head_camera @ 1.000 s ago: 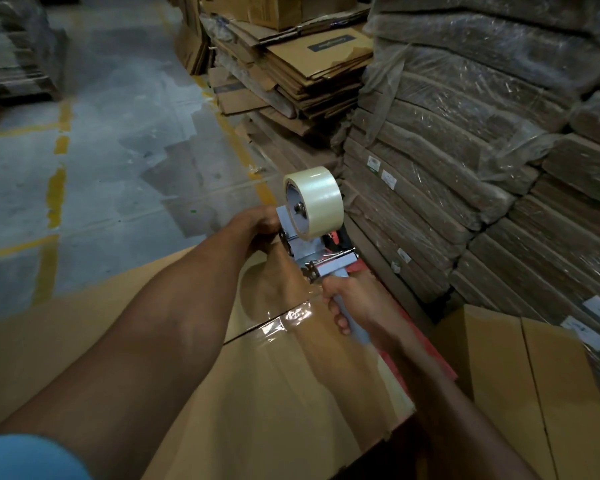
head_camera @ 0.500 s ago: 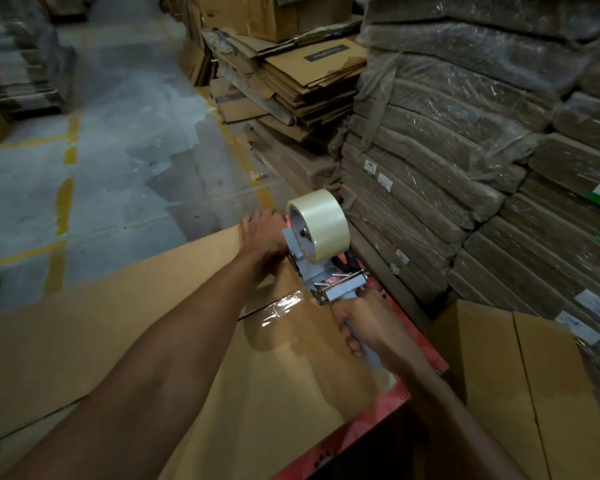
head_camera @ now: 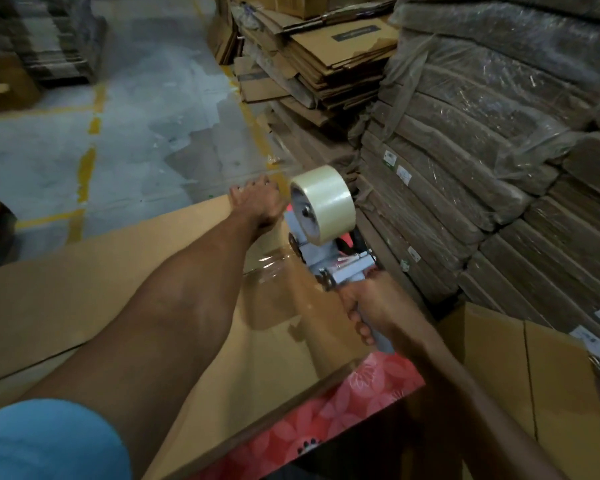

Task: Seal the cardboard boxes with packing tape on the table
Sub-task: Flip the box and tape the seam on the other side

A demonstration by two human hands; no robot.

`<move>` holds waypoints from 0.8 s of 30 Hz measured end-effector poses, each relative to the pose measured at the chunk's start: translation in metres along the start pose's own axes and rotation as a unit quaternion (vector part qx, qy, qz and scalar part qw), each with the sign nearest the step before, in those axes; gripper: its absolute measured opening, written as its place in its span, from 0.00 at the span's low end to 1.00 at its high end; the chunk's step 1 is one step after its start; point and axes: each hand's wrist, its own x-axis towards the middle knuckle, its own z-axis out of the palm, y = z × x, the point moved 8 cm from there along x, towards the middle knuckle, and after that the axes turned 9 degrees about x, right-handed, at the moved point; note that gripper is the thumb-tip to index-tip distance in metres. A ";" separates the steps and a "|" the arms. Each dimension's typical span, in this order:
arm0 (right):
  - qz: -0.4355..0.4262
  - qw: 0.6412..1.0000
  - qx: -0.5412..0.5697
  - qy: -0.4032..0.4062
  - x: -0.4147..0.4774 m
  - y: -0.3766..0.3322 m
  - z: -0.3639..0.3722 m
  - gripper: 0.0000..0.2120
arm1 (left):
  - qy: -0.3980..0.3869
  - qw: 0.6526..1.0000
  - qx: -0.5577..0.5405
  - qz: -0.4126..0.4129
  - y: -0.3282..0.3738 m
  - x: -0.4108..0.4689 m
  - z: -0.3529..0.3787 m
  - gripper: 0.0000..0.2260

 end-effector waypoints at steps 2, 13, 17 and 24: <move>-0.001 1.000 -0.025 0.004 -0.018 0.019 -0.011 0.07 | -0.020 1.000 -0.001 -0.018 -0.001 0.001 0.000 0.20; -0.007 0.999 0.029 0.036 -0.022 0.041 -0.018 0.12 | -0.017 0.999 -0.011 0.031 0.039 -0.080 0.029 0.35; -0.053 0.999 0.013 0.000 -0.016 0.015 -0.006 0.08 | -0.004 0.999 0.029 0.013 0.026 -0.063 0.028 0.35; -0.091 0.995 -0.042 -0.009 -0.016 -0.007 -0.012 0.15 | -0.013 0.999 0.031 -0.011 0.015 -0.052 0.020 0.33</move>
